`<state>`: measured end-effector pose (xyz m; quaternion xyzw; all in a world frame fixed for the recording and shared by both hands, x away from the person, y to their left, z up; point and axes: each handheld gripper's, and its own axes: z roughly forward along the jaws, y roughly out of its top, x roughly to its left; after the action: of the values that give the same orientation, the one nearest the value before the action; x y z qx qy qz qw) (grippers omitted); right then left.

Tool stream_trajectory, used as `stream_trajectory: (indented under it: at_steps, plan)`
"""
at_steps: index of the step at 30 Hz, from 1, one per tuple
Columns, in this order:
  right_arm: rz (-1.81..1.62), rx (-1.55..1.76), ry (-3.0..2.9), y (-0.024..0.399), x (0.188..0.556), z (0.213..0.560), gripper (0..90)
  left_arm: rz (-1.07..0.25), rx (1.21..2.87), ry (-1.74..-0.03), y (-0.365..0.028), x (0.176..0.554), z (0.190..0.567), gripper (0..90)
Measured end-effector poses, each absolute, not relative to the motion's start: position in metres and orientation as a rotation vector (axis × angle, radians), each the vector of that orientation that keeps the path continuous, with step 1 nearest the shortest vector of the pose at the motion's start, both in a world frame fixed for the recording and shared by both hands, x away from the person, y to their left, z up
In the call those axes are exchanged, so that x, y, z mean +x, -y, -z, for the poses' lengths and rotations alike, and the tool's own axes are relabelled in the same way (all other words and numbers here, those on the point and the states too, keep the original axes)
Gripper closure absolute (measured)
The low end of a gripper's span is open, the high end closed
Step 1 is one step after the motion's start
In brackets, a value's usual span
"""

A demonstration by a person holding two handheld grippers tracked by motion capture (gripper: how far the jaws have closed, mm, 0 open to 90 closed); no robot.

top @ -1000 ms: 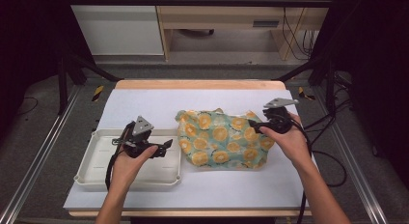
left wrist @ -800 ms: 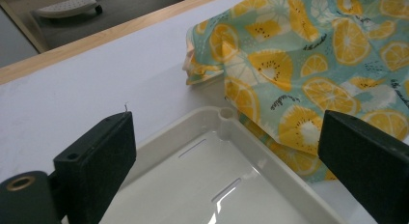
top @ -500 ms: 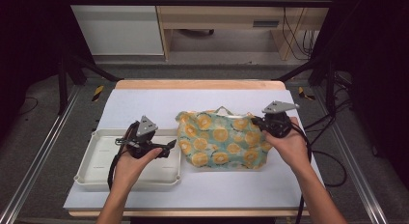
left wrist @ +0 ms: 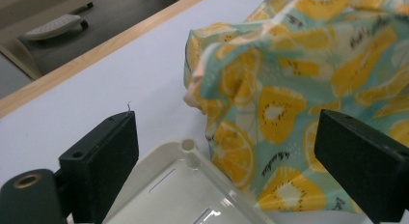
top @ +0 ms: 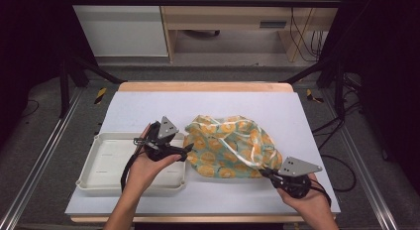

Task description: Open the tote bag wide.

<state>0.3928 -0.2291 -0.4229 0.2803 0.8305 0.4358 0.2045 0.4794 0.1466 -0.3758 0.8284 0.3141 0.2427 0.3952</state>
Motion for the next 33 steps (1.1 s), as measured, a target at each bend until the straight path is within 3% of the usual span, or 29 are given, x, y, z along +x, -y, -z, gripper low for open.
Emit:
stream_trajectory:
  at_steps: [7,14,16,22,30,33]
  plan:
    - [-1.134,0.823,-2.386,0.231,0.394,0.451,90.0,-0.642,2.09,-0.743,-0.139,0.472,0.358,13.5]
    - [-1.071,0.768,-2.46,0.218,0.391,0.462,90.0,-0.592,2.099,-0.64,-0.109,0.485,0.336,29.1]
    - [-1.069,0.762,-2.464,0.217,0.391,0.462,90.0,-0.572,2.128,-0.596,-0.097,0.49,0.334,37.4]
    - [-1.068,0.766,-2.468,0.219,0.39,0.464,90.0,-0.508,2.308,-0.514,-0.062,0.509,0.352,32.8]
    - [-1.066,0.79,-2.46,0.222,0.392,0.464,89.4,-0.45,2.398,-0.543,-0.076,0.505,0.386,25.3]
    - [-1.071,0.795,-2.447,0.223,0.392,0.463,88.6,-0.429,2.413,-0.529,-0.079,0.497,0.391,31.1]
